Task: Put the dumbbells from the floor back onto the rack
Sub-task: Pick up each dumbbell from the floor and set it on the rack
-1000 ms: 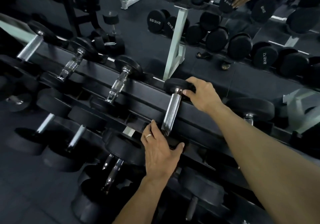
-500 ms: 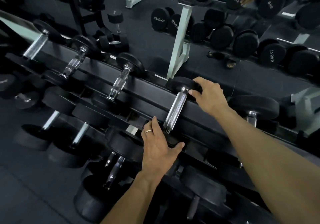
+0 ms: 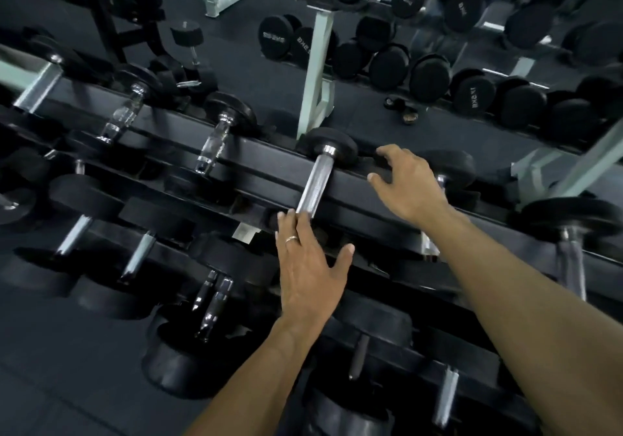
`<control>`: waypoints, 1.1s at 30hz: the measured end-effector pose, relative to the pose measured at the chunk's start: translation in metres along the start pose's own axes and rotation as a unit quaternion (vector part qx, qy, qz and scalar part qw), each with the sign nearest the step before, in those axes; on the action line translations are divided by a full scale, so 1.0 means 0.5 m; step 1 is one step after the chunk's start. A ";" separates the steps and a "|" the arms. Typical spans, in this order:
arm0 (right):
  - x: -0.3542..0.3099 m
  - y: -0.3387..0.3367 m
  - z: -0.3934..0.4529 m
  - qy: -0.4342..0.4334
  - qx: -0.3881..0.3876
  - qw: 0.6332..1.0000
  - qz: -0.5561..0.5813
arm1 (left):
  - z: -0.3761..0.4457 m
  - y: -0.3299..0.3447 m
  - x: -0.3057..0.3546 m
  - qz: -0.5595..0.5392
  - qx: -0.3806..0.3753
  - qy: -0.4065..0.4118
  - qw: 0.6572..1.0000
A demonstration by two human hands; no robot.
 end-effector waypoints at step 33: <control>0.308 -0.115 -0.026 -0.026 -0.021 0.996 0.079 | -0.145 0.289 0.137 -0.065 -0.013 -0.167 0.984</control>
Point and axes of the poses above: each hand's wrist, its own z-axis towards the middle knuckle, its own y-axis out of the palm, x = y × z, the point moved 6 cm from there along z, towards the middle knuckle, and after that the axes turned 10 degrees about -y, right-handed, at the moved point
